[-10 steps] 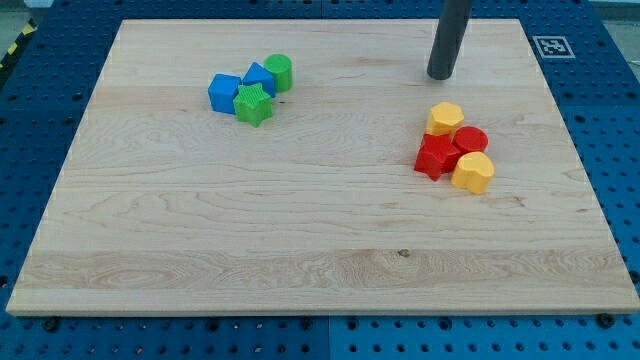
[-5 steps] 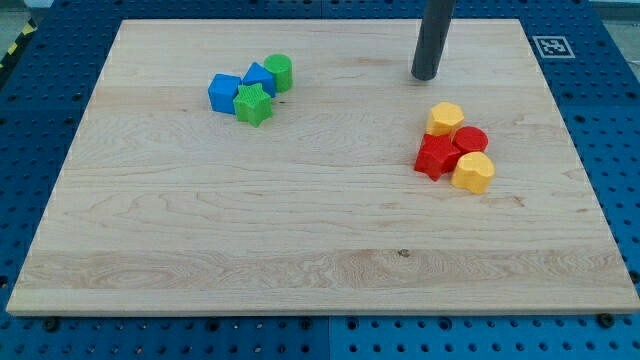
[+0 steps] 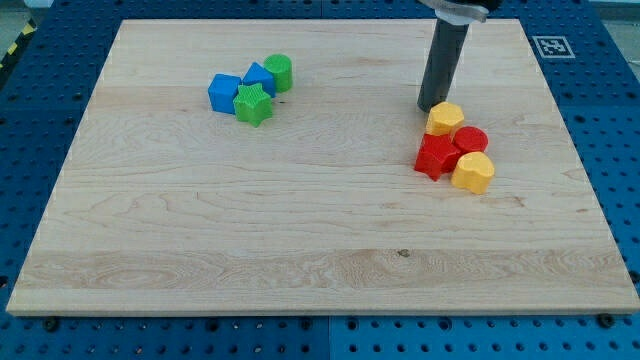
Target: Move the yellow hexagon and red circle to the bottom right
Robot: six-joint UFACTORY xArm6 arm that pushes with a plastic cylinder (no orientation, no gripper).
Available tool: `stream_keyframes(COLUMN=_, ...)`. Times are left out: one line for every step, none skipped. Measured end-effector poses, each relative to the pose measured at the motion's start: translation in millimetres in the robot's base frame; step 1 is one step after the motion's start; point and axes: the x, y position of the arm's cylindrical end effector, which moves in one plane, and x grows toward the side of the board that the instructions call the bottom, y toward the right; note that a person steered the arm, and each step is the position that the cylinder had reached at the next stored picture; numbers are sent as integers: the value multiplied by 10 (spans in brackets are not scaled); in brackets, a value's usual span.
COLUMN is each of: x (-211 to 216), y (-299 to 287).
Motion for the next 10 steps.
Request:
stream_keyframes(x=121, y=0)
stream_keyframes(x=123, y=0)
stream_keyframes(x=123, y=0)
stream_keyframes(x=124, y=-46)
stream_keyframes(x=220, y=42)
stream_keyframes(x=372, y=76)
stream_keyframes(x=496, y=244)
stream_keyframes(x=719, y=649)
stream_keyframes(x=991, y=878)
stream_keyframes(x=1229, y=1092)
